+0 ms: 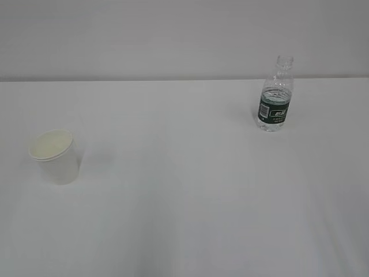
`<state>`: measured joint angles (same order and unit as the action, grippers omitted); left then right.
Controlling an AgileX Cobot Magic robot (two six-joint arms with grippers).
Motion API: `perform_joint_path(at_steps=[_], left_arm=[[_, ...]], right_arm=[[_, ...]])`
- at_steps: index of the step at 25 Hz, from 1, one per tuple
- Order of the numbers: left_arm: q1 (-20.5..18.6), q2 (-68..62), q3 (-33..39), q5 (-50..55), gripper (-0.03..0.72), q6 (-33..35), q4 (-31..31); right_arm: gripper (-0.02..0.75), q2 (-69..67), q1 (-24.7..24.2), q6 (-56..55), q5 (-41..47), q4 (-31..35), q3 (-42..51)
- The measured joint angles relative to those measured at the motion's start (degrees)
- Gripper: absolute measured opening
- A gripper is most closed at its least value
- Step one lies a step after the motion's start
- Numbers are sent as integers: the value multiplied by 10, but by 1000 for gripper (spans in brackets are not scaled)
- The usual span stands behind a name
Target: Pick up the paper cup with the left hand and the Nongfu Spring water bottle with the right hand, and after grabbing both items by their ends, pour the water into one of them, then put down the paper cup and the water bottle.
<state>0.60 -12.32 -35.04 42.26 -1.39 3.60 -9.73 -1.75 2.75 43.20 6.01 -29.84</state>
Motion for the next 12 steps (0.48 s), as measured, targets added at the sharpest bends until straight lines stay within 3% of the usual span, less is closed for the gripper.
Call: perform_joint_path(at_steps=[3, 12], left_arm=[[0, -47, 0, -72, 449, 0, 7], [0, -169, 0, -270, 449, 0, 8]], right_arm=[[573, -31, 0, 0, -61, 35, 0], [573, -95, 0, 49, -199, 40, -12]])
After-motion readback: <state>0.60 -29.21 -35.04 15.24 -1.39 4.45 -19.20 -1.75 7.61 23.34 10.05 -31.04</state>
